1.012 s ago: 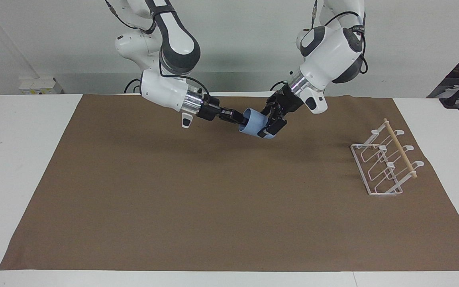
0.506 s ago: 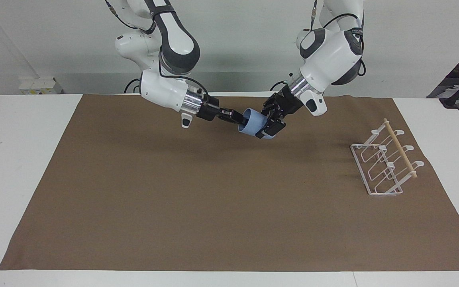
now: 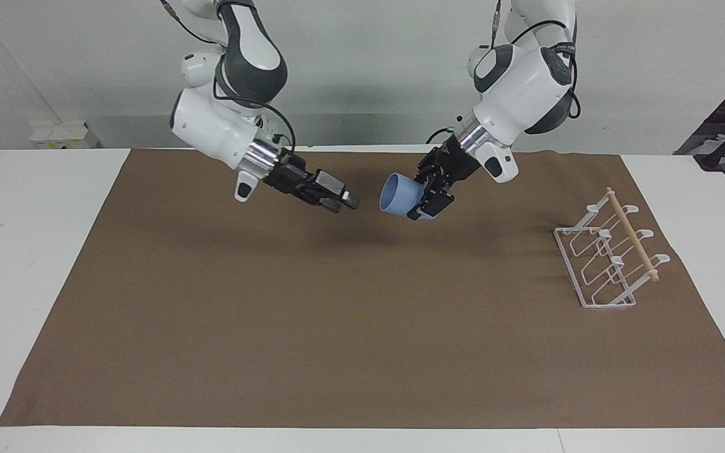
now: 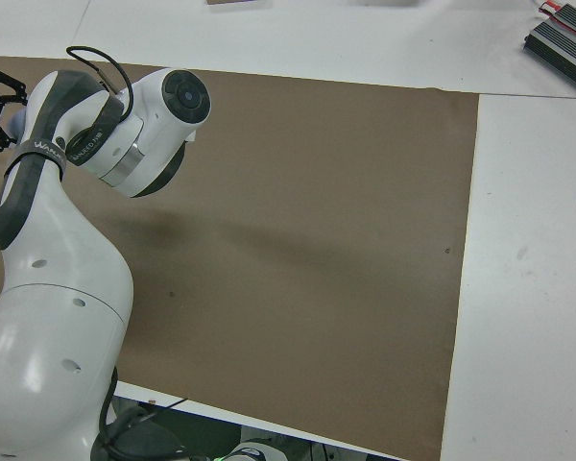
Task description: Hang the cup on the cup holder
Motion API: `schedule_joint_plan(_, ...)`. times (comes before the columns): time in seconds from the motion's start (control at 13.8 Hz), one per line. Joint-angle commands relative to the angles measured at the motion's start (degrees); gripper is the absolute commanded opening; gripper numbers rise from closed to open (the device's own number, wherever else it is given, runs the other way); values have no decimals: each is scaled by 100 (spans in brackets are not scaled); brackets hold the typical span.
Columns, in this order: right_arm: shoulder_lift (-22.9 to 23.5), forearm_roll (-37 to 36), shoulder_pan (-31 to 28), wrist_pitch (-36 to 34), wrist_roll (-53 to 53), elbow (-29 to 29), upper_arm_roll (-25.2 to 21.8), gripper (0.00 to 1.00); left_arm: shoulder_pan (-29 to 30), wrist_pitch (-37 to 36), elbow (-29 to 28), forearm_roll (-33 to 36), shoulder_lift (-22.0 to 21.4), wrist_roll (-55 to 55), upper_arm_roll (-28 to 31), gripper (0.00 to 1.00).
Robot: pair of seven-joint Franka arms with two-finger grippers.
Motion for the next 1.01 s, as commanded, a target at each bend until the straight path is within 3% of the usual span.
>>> schedule_joint_plan(0.0, -99, -1728, -783, -665, -74, 266, 55, 100, 89, -640, 73, 1075, -21, -232, 68, 28)
schedule_joint_plan(0.14, -72, -3486, -1145, -1482, -257, 845, 64, 100, 300, -1186, 108, 2392, -56, -232, 68, 28)
schedule_joint_plan(0.29, -72, -4545, -1409, -2571, -556, 1504, 29, 100, 510, -1582, 143, 3648, -56, -232, 68, 28)
schedule_joint_plan(0.51, -63, -5171, -1735, -3592, -1171, 2130, 12, 100, 695, -1821, 143, 5250, -73, -266, 68, 28)
schedule_joint_plan(0.72, -37, -5322, -1893, -4683, -1287, 2737, 38, 100, 994, -1742, 65, 6831, 23, -293, 59, 28)
schedule_joint_plan(0.94, 68, -5507, -1562, -4668, -1744, 2729, -67, 100, 1004, -1803, -138, 8134, 505, -774, 59, 28)
